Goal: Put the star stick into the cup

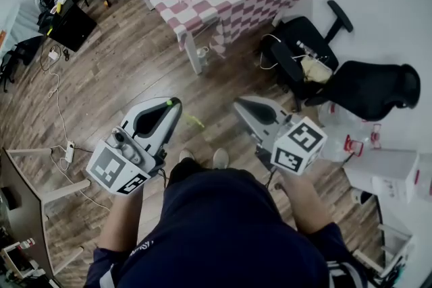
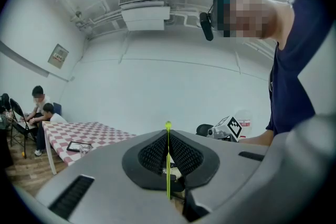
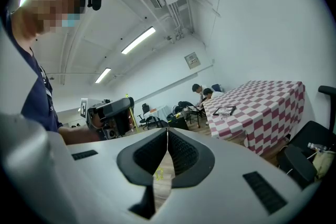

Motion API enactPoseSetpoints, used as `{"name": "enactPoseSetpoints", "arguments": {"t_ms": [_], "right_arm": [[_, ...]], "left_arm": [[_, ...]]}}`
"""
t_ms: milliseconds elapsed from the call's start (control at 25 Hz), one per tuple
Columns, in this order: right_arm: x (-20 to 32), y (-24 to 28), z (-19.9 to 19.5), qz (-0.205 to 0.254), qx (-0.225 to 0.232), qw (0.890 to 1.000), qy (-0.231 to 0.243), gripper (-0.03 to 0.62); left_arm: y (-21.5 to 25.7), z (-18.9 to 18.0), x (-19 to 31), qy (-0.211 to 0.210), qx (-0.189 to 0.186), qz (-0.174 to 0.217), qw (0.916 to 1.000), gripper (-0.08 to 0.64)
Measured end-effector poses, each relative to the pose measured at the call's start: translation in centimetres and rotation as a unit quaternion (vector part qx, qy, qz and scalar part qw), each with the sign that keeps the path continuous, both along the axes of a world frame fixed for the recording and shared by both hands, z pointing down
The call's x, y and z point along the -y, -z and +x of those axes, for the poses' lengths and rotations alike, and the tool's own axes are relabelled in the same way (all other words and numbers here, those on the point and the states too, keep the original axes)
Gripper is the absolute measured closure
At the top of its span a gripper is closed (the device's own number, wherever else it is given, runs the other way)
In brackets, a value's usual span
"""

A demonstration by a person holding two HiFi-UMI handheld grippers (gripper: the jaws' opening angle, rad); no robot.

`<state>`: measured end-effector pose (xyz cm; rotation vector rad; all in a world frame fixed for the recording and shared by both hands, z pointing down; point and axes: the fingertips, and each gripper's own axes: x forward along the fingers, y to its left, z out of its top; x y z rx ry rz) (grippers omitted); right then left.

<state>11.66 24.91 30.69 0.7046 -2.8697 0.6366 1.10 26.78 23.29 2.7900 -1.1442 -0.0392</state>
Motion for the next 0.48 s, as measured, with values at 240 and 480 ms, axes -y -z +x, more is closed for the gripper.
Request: {"name": "enactPoseSetpoints", "arguments": {"t_ms": [240,480], "right_arm": [[2.2,-0.6,0.2,0.000,0.000,1.000,0.002,0.575],[5.1,-1.8,-0.4,-0.008,-0.003,1.000,-0.002,0.575]], "left_arm": [[-0.6,-0.1,2.1,0.012,-0.001,0.002,0.9999,0.528],[-1.2,-1.3,5.0,0.016,-0.013,0.001,0.9998,0.529]]}}
